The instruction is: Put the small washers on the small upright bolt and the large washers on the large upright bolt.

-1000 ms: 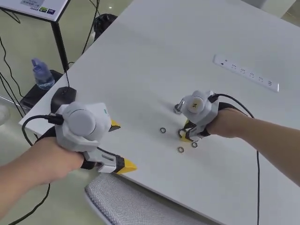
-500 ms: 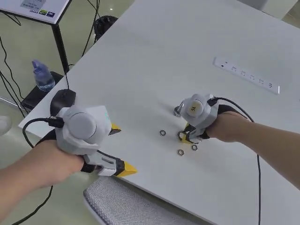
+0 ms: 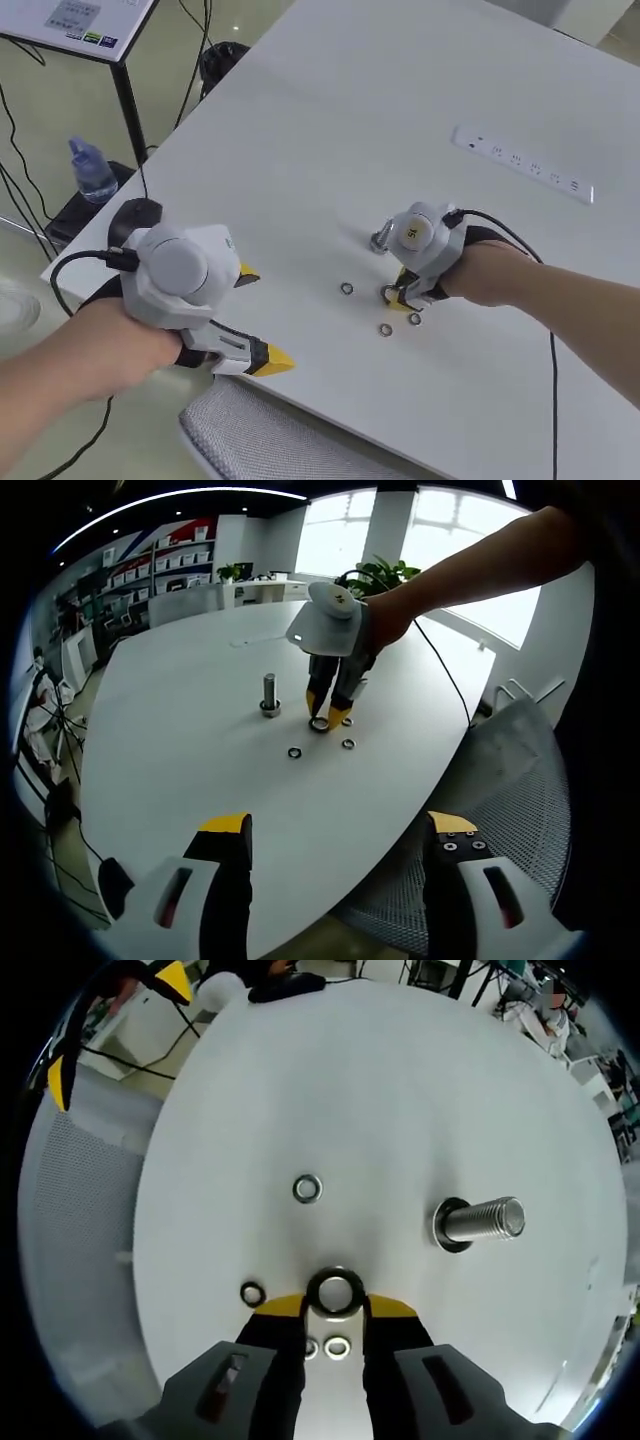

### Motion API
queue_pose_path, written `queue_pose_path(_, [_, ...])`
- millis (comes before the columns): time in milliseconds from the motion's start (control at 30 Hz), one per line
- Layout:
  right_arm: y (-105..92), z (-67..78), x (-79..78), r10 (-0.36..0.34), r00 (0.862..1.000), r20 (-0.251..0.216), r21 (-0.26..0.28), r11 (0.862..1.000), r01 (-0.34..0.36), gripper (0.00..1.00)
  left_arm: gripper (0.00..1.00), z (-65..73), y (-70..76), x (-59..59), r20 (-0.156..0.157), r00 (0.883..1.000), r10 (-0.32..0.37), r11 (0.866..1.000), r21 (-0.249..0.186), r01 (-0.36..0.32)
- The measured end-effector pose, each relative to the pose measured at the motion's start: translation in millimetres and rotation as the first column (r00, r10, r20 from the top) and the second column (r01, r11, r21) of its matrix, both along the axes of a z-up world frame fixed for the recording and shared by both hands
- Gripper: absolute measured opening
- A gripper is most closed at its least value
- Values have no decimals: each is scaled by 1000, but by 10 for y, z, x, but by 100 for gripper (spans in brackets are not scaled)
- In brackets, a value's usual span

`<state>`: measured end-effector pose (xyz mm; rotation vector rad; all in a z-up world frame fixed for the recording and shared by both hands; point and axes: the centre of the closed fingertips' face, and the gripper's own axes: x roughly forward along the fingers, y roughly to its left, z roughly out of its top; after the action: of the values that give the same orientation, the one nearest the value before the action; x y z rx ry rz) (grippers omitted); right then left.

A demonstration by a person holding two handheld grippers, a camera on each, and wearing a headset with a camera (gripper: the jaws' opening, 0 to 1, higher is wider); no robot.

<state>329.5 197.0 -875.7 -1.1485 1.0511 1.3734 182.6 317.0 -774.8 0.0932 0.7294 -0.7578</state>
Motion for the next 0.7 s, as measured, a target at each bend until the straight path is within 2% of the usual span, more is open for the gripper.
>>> queue_pose_path(233, [-55, 121, 36, -24, 1000, -10, -2, 1000, 24, 20, 69, 9, -18, -4, 4, 1000, -3, 1000, 1, 3])
queue_pose_path(267, [-60, 156, 60, -26, 1000, -6, -1, 1000, 26, 20, 69, 7, -21, -5, 5, 1000, -4, 1000, 1, 4])
queue_pose_path(333, [-73, 211, 59, -50, 998, -27, -2, 999, 50, 20, 70, -5, -34, -14, 3, 1000, -8, 1000, 3, 8])
queue_pose_path(700, [-63, 571, 204, -90, 996, -18, 24, 996, 91, 20, 73, 6, -34, 34, 16, 1000, -20, 1000, 7, 20])
